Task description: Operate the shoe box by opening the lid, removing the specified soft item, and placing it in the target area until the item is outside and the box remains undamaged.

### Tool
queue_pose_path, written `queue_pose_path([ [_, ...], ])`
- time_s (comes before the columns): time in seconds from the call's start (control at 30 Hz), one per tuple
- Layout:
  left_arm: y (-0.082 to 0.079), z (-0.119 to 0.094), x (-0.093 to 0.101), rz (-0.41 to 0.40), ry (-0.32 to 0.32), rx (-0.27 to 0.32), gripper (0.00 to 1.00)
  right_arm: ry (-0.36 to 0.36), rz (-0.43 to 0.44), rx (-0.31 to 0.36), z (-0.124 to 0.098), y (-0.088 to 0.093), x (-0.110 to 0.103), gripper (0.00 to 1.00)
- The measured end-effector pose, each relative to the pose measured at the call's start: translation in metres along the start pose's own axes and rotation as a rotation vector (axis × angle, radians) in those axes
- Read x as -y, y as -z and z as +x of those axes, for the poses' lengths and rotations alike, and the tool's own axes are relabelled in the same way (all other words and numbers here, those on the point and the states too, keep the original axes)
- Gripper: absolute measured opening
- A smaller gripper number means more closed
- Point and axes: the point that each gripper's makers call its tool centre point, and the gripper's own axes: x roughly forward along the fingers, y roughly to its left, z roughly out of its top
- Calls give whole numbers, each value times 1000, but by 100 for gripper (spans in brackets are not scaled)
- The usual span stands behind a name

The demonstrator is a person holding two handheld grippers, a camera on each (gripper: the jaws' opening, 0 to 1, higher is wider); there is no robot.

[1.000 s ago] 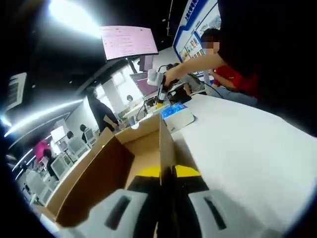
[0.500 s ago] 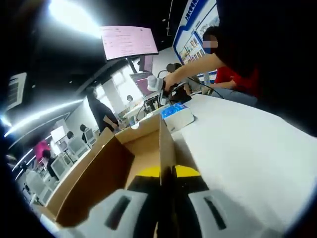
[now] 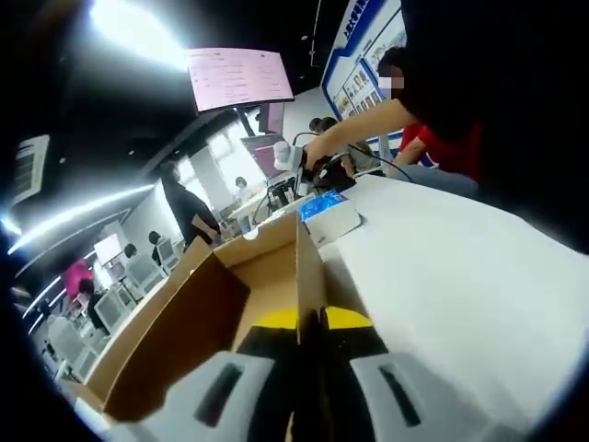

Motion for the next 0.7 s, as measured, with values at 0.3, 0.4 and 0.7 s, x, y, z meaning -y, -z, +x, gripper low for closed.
queue_pose_path([
  [0.3,0,0,-1,0,0,0,7,1,2,2,-1,-2,0,20],
  [0.4,0,0,-1,0,0,0,7,0,-1,4,-1,-2,0,21],
  [0.7,0,0,-1,0,0,0,7,-2,4,14,-7,-3,0,22],
])
